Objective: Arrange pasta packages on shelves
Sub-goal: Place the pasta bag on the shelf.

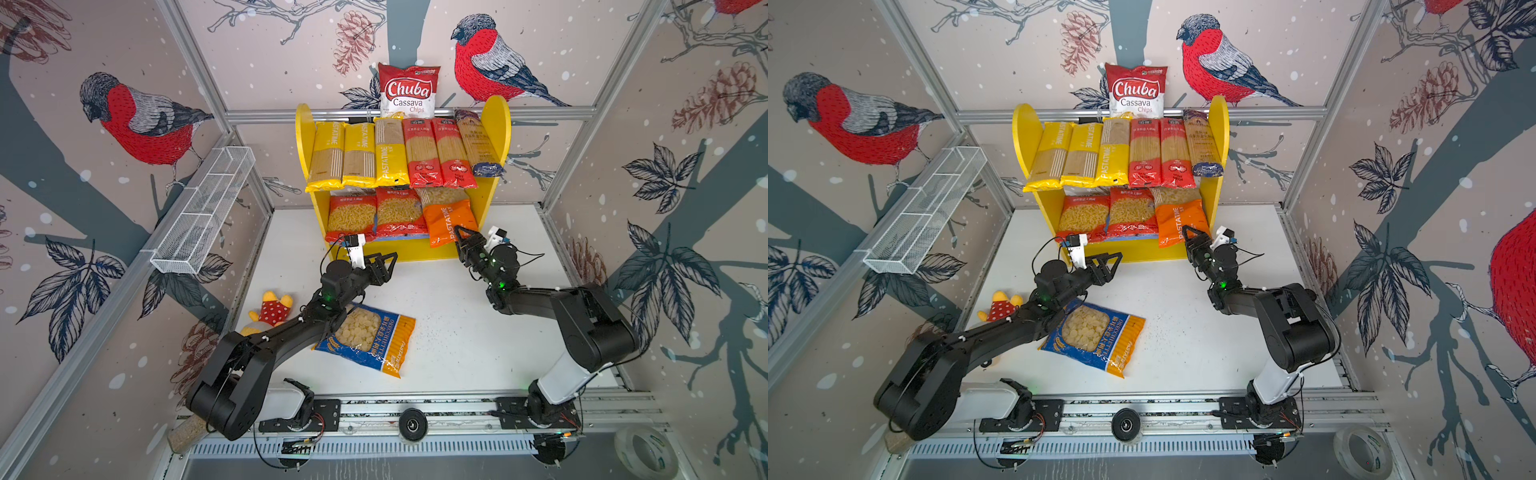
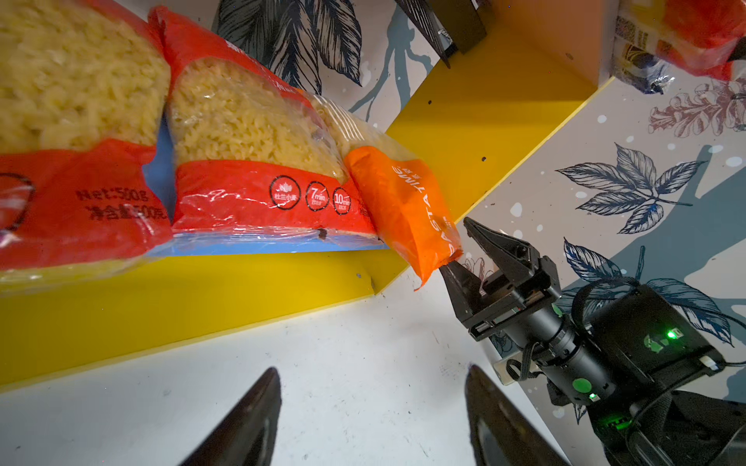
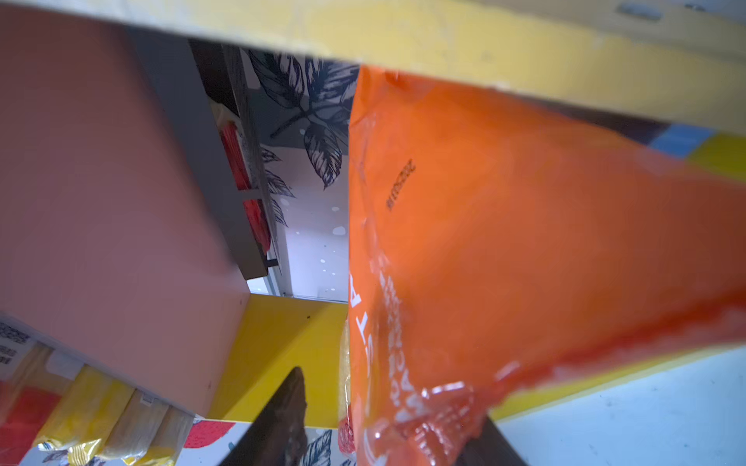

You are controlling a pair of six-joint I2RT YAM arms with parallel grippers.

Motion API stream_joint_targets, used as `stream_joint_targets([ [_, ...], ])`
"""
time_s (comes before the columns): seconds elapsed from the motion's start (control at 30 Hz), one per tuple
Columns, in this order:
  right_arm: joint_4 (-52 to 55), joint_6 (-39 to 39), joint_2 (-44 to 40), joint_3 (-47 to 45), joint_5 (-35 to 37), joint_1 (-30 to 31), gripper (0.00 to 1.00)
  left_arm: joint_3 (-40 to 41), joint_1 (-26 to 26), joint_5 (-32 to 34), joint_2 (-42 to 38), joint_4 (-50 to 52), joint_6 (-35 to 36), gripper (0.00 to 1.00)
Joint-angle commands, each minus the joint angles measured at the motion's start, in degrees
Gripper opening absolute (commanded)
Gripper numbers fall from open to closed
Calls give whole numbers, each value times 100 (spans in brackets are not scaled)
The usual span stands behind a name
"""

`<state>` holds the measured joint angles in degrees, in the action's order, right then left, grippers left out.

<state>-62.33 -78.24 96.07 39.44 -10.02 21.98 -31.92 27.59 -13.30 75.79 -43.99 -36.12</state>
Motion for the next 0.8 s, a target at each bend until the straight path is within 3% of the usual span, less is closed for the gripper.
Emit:
stream_joint_targets([
  [0.0,28,173,78,162,-165,0,45,147,-18,201,-152,-308,-13,71],
  [0.17,-99,205,361,394,-148,-84,30,403,-22,441,-562,92,81,70],
  [0.3,-163,240,448,421,-217,-119,26,430,-52,724,-872,791,212,70],
  [0.37,-183,246,398,326,-275,-140,31,470,-116,763,-1046,1075,212,70],
  [0.5,-75,294,152,133,-499,-167,51,537,-335,865,-1364,1623,114,70],
  [0.77,640,771,-809,-419,-503,18,58,596,-738,1296,-1813,2636,-9,69],
])
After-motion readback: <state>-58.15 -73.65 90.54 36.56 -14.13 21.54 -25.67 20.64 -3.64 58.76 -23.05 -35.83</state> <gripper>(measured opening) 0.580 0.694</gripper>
